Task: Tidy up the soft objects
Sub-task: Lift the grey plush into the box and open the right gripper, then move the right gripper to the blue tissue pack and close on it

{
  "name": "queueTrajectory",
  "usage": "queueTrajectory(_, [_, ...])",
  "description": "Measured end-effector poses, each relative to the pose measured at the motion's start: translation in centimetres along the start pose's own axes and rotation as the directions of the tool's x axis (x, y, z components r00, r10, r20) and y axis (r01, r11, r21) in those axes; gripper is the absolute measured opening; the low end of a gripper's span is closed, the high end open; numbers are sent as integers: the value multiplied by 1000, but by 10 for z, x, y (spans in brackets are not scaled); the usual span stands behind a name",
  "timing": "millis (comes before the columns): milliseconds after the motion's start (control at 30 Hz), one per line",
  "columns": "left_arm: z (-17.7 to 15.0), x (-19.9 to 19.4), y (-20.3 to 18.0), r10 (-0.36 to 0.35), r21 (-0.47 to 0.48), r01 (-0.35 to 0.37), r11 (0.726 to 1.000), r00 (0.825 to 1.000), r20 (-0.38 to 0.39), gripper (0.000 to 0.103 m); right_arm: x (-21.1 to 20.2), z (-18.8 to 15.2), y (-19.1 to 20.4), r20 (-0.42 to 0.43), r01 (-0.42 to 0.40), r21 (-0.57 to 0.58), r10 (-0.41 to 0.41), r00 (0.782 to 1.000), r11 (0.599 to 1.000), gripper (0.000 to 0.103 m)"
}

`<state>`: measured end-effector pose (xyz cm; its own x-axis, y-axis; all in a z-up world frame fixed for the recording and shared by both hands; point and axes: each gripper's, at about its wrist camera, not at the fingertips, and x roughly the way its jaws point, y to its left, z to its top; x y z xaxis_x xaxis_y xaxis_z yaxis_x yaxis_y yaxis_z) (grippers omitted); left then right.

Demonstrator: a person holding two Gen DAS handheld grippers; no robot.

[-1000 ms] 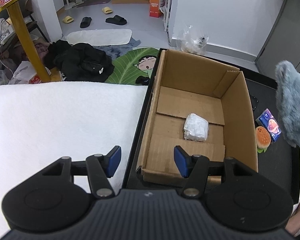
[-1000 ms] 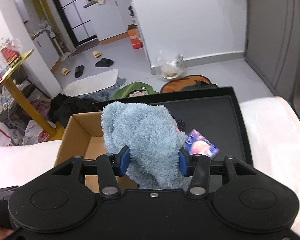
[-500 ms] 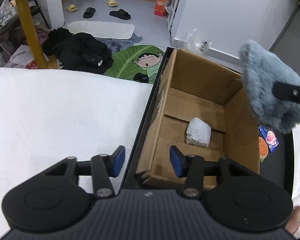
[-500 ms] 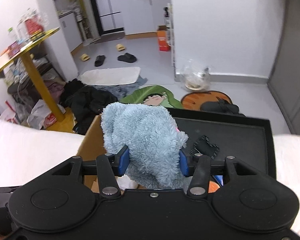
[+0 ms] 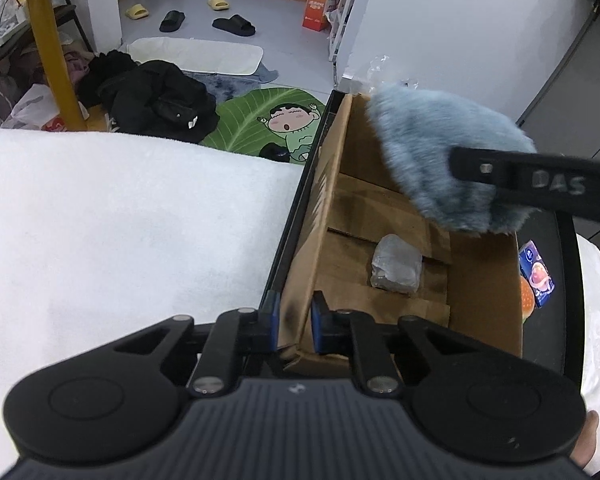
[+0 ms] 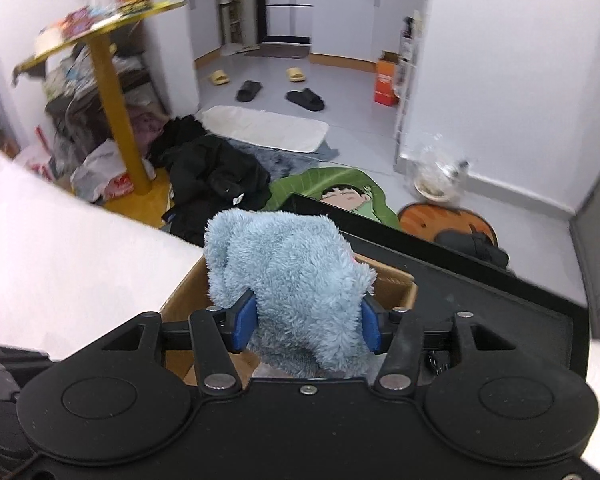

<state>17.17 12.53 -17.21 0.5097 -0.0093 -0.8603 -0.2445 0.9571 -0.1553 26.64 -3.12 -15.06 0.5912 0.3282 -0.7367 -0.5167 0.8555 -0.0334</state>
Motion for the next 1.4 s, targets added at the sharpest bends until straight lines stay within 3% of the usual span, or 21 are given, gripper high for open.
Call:
queueTrajectory(200, [0, 0, 0, 4, -4, -4, 1000, 1000, -3, 15, 3, -3, 14, 5, 30, -120, -29, 1000, 992, 67])
queueTrajectory(300, [-1, -2, -3, 14, 5, -14, 1000, 1000, 1, 16, -7, -6, 6, 5, -1, -62, 1, 1000, 998, 74])
queueTrajectory(600, [-1, -7, -10, 43, 31, -44, 999, 999, 14, 20, -33, -24, -27, -25, -10, 47, 11, 1000, 999, 77])
queueTrajectory(800, [-2, -10, -15, 64, 50, -65, 997, 998, 27, 33, -49, -33, -54, -27, 5, 103, -3, 1000, 995, 80])
queueTrajectory(867, [-3, -12, -19, 73, 64, -75, 995, 997, 38, 42, -54, -36, -61, -34, 11, 117, -7, 999, 993, 80])
queueTrajectory(1000, [-5, -17, -24, 84, 89, -89, 992, 995, 56, 47, -65, -42, -86, -35, -26, 205, 34, 999, 978, 80])
queueTrajectory(1400, [-9, -22, -43, 135, 165, -147, 975, 987, 83, 53, -64, -73, -134, -63, 17, 348, 5, 998, 937, 80])
